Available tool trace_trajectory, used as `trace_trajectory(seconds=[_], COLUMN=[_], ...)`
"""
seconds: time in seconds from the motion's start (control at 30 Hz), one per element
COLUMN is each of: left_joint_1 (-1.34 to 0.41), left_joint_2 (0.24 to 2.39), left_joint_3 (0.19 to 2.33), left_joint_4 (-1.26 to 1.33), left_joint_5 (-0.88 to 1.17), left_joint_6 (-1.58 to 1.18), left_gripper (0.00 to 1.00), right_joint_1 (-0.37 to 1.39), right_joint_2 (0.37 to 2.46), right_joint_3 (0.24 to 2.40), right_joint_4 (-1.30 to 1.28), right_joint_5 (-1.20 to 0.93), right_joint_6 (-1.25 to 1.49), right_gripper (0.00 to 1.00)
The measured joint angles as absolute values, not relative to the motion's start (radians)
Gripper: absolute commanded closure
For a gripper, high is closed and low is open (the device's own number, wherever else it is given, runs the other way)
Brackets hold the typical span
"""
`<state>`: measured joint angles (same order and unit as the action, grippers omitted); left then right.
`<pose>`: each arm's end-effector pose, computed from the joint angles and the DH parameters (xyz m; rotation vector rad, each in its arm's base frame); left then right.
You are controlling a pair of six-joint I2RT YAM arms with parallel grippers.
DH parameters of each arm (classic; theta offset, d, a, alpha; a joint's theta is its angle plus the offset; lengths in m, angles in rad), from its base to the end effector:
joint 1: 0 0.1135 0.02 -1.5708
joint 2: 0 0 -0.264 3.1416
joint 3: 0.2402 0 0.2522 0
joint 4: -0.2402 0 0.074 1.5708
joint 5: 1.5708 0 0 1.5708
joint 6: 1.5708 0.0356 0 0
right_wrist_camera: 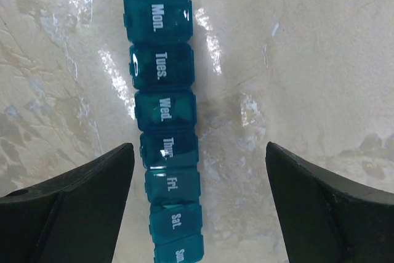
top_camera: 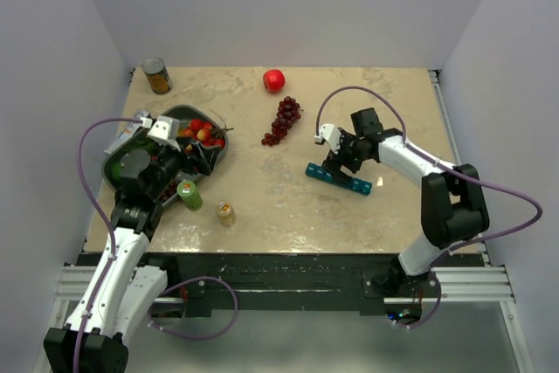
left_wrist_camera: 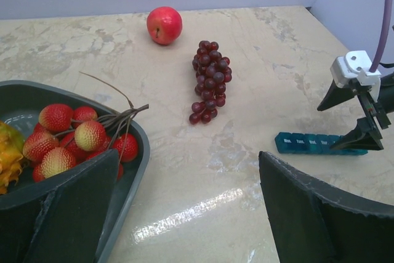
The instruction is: Sort the pills into containers
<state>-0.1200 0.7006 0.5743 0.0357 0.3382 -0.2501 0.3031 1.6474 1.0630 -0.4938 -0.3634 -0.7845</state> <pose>0.1732 -0.0328 0.3026 0.1510 1.6799 -0.5597 0.3096 0.1101 0.1971 -1.4282 2.1333 0.3039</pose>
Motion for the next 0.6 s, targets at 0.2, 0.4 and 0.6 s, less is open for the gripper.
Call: trace_trajectory(seconds=[0.2, 0.4, 0.6], left_joint_1=[-0.120, -0.120, -0.120], left_joint_2=[0.701, 0.701, 0.701], left_joint_3=[0.574, 0.574, 0.574], left_joint_4=[0.036, 0.036, 0.037], left_joint_5=[0.345, 0.349, 0.363], left_joint_6=[-0.250, -0.250, -0.250], left_gripper=[0.00, 0.00, 0.10], right_joint_1=[0.240, 0.202, 0.125], right_joint_2=[1.585, 1.498, 1.457], right_joint_3=[1.017, 1.007, 0.983], right_joint_4=[-0.517, -0.537, -0.563], right_joint_5=[-0.413, -0.450, -0.459], right_joint_6=[-0.812, -0.816, -0.822], right_gripper=[0.12, 0.17, 0.42])
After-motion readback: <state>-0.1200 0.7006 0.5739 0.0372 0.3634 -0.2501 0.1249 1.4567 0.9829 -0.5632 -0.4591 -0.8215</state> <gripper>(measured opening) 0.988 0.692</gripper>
